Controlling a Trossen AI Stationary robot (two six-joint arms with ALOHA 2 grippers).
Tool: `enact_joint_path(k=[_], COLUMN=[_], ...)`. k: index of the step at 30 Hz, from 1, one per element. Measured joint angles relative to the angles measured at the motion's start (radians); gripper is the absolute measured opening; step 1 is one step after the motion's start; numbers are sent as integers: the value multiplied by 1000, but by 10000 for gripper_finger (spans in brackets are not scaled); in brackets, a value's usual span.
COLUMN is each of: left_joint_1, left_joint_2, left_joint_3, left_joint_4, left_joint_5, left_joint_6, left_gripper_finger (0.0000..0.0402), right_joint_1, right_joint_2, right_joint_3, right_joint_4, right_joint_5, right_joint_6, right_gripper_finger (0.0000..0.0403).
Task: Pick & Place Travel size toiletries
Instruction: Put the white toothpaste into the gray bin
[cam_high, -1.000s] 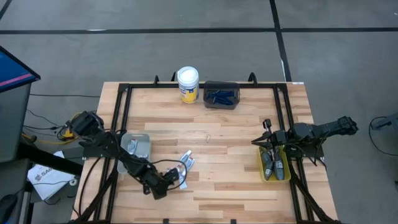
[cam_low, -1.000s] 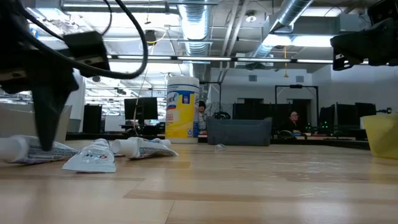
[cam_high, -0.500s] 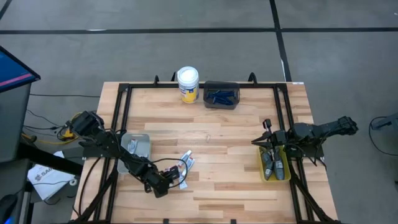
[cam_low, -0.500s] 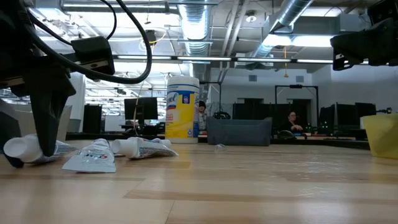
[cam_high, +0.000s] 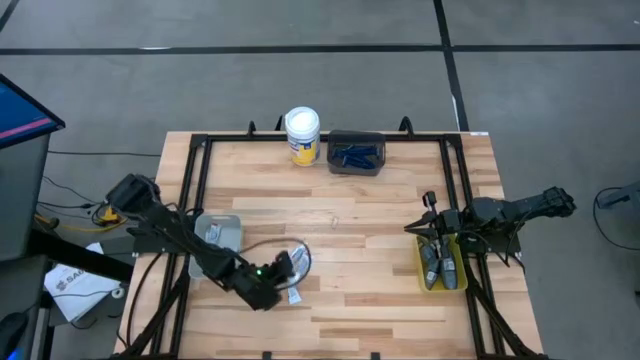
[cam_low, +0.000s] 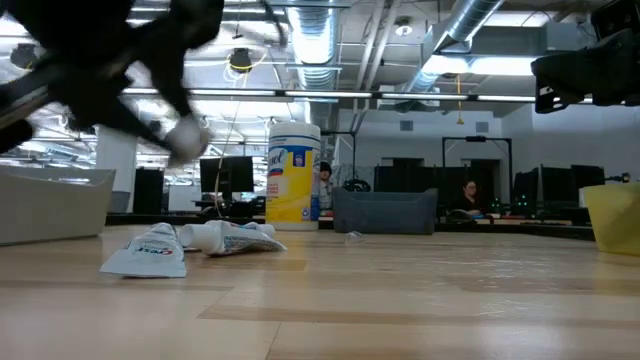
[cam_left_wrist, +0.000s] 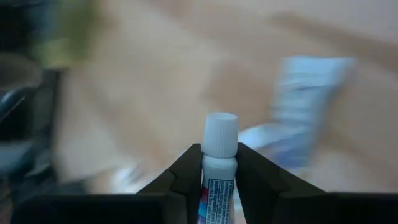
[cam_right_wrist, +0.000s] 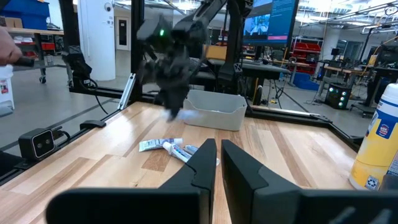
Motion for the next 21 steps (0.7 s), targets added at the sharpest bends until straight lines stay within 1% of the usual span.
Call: enact_joint_path(k=[2,5,8,10,13,17,19,21], left_joint_1=[1,7,7,7,7,7,7,7], left_joint_2=[-53,-148,-257,-332,-445,-584,-647,-711], left_joint_3=[1,2,2,2,1,-26,-49,-74], left_joint_4=[1,-2,-7,-29,-94,-130,-141,-165], left_joint_5=[-111,-274,-413,-486,-530,-541,-516,-455], left_joint_6=[-39,-160,-326,-439,-591,-791,-889,-987], left_gripper_finger=[77,77,77,77,77,77,77,77], right_joint_1=[0,0,0,0,0,0,0,0], right_joint_2=[0,0,0,0,0,0,0,0], right_joint_3=[0,0,0,0,0,0,0,0], right_joint_4=[0,0,0,0,0,0,0,0], right_joint_5=[0,0,0,0,0,0,0,0], right_joint_6=[0,0,0,0,0,0,0,0], right_gripper_finger=[17,17,17,17,17,17,17,17])
